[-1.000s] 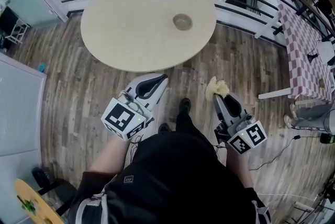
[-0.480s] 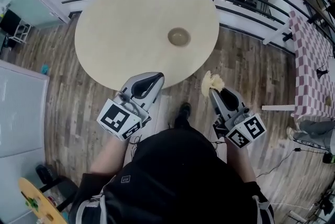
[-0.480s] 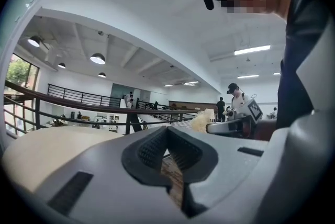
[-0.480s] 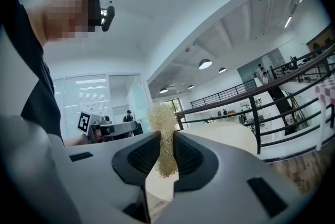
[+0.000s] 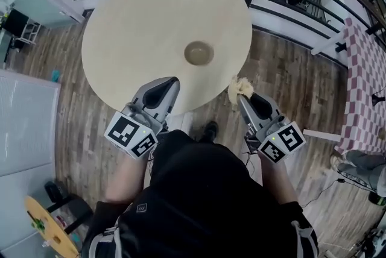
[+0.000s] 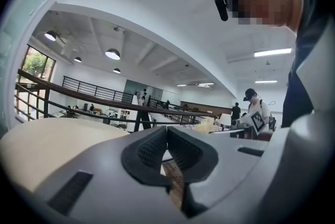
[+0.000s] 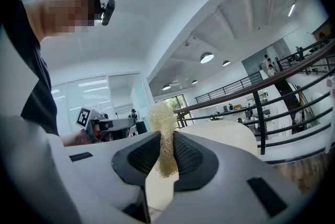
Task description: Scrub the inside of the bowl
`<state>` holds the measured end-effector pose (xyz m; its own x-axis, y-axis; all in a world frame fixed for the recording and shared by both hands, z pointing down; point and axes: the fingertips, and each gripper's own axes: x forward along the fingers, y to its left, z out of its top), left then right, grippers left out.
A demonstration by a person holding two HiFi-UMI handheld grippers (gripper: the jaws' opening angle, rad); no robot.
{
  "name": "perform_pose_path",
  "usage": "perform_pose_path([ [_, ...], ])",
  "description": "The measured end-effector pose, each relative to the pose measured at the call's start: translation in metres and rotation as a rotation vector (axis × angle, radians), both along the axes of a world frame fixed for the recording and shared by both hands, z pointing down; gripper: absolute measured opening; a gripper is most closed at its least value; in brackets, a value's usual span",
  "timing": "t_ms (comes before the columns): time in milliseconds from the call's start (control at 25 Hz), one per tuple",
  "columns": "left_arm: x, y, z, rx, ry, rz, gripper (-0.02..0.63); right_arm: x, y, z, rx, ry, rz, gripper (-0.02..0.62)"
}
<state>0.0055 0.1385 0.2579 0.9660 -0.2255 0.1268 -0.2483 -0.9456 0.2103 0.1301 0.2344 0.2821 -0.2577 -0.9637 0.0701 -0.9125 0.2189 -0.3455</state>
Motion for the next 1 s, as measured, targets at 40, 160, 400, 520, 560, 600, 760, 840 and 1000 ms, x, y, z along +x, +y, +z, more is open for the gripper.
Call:
perform_pose_path([
  [40, 0.004, -0.003, 0.003, -0.004, -0.009, -0.004, 0.008, 0.004, -0.004, 0.002, -0.005, -0.007, -0.004, 0.077],
  [160, 0.016, -0.014, 0.009, -0.014, -0.029, -0.010, 0.008, 0.013, -0.017, 0.007, -0.018, -0.021, -0.016, 0.077],
  [400, 0.029, -0.050, 0.017, -0.005, -0.042, -0.007, 0.008, 0.019, -0.056, 0.015, -0.057, -0.004, -0.041, 0.077],
  [520, 0.031, -0.071, 0.026, -0.008, -0.054, 0.005, 0.008, 0.015, -0.080, 0.017, -0.072, 0.005, -0.046, 0.077],
  [560, 0.032, -0.078, 0.028, -0.012, -0.055, 0.010, 0.008, 0.014, -0.088, 0.017, -0.076, 0.007, -0.047, 0.077],
  [600, 0.032, -0.085, 0.030, -0.014, -0.055, 0.016, 0.008, 0.013, -0.096, 0.018, -0.081, 0.009, -0.047, 0.077],
  [760, 0.036, -0.114, 0.043, -0.017, -0.064, 0.028, 0.008, 0.013, -0.128, 0.024, -0.111, 0.020, -0.039, 0.077],
  [840, 0.035, -0.130, 0.046, -0.017, -0.062, 0.020, 0.008, 0.013, -0.143, 0.028, -0.134, 0.026, -0.033, 0.077],
  [1000, 0.029, -0.156, 0.052, -0.027, -0.056, 0.024, 0.009, 0.004, -0.166, 0.030, -0.163, 0.045, -0.032, 0.077],
])
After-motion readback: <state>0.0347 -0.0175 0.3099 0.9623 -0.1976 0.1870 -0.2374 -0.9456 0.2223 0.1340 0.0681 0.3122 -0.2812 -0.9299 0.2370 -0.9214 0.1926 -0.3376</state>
